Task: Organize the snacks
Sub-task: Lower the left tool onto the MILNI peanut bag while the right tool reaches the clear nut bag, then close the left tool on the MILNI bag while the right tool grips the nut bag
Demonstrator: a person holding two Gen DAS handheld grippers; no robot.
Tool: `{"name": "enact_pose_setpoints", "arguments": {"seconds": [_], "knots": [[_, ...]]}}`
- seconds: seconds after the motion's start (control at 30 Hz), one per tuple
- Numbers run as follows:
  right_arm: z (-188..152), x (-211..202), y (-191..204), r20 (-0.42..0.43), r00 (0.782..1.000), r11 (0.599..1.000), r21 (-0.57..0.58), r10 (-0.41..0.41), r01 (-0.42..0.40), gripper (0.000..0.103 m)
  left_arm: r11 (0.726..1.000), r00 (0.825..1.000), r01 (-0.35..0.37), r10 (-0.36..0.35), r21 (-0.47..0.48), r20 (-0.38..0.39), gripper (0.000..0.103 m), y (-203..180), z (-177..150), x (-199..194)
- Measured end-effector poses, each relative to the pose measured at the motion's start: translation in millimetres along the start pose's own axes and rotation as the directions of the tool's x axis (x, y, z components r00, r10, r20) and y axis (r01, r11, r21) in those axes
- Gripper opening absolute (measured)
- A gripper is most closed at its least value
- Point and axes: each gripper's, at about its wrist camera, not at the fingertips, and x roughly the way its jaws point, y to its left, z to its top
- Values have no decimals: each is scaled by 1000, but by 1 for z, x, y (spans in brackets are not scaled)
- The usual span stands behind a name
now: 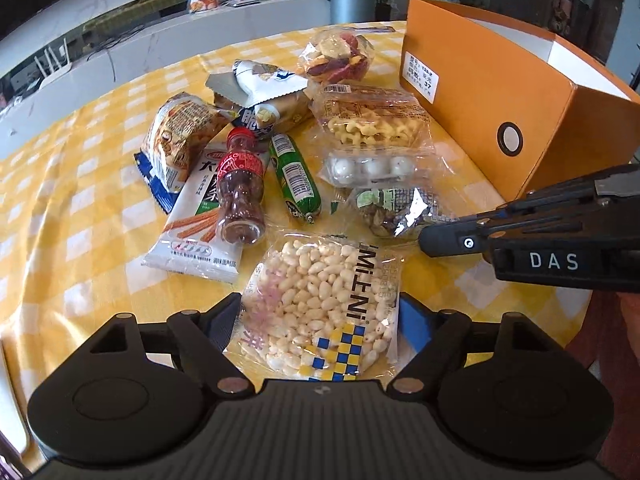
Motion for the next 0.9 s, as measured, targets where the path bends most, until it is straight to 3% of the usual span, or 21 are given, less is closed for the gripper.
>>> {"name": "enact_pose_setpoints", "arguments": {"seconds": [0.37, 0.77, 0.87, 0.9], "knots": [[-6, -27, -6, 33, 999, 999, -39, -21, 22, 0, 997, 998, -31, 34, -74, 49, 93, -8, -3, -29], [-19, -46, -21, 23, 998, 998, -25, -65, 66, 0, 991, 993, -12, 28, -131, 118, 93, -18, 2, -58], [-19, -47, -25, 12, 998, 998, 1, -68, 68, 8, 991, 992, -21, 37, -134, 122, 93, -19, 3, -58], [-20, -47, -26, 6, 998, 998, 11, -68, 68, 16, 990, 992, -25, 42, -140, 123, 93, -19, 4, -58]]}}
